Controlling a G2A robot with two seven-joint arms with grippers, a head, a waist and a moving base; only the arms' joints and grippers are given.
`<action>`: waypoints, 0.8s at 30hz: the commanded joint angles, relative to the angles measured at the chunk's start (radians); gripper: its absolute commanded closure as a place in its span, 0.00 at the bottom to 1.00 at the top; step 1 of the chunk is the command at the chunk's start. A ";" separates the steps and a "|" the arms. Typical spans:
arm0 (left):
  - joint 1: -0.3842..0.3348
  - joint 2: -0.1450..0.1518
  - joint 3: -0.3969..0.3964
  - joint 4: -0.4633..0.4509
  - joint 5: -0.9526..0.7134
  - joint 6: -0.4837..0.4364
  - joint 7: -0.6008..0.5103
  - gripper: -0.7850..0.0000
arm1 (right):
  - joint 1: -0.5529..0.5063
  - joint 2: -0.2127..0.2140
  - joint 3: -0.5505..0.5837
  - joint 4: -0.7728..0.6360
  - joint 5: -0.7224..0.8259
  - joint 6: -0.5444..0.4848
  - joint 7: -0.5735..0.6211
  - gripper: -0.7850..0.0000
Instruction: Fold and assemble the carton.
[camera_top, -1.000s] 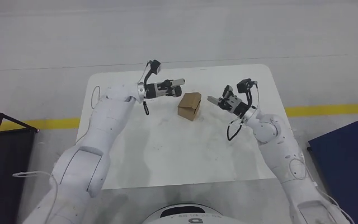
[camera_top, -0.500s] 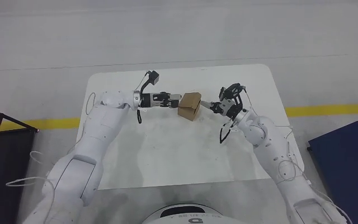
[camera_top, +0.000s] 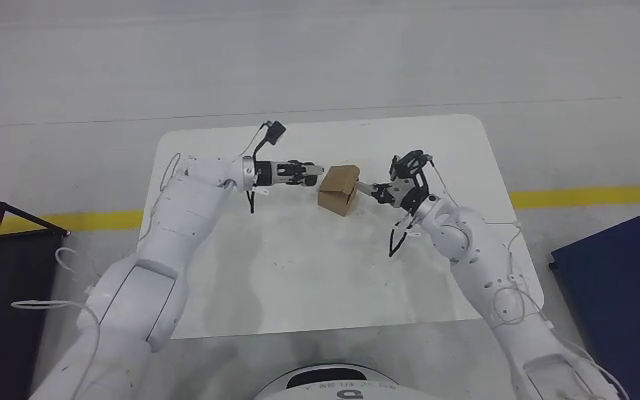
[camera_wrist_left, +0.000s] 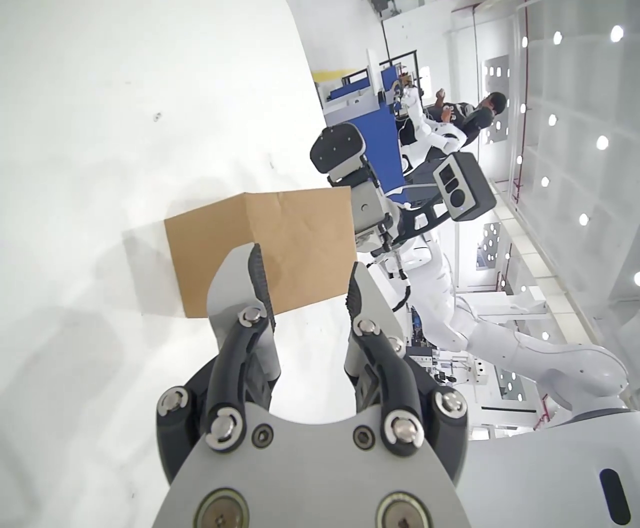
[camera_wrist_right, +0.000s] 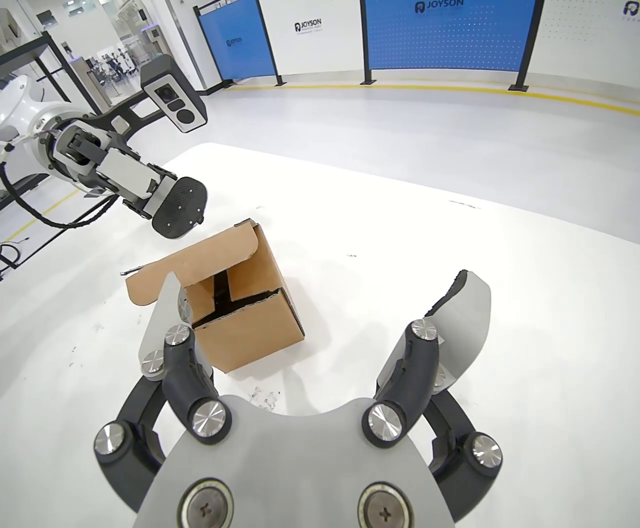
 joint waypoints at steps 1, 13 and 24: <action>-0.013 -0.012 0.015 0.015 -0.003 0.000 -0.002 0.52 | 0.004 -0.001 -0.004 0.004 -0.003 0.003 0.000 0.00; -0.054 -0.058 0.078 0.077 -0.016 -0.004 -0.009 0.47 | 0.036 -0.009 -0.033 0.045 -0.007 0.004 0.001 0.00; -0.080 -0.065 0.096 0.105 -0.027 -0.021 0.008 0.46 | 0.028 -0.003 -0.001 0.024 0.023 -0.037 -0.027 0.24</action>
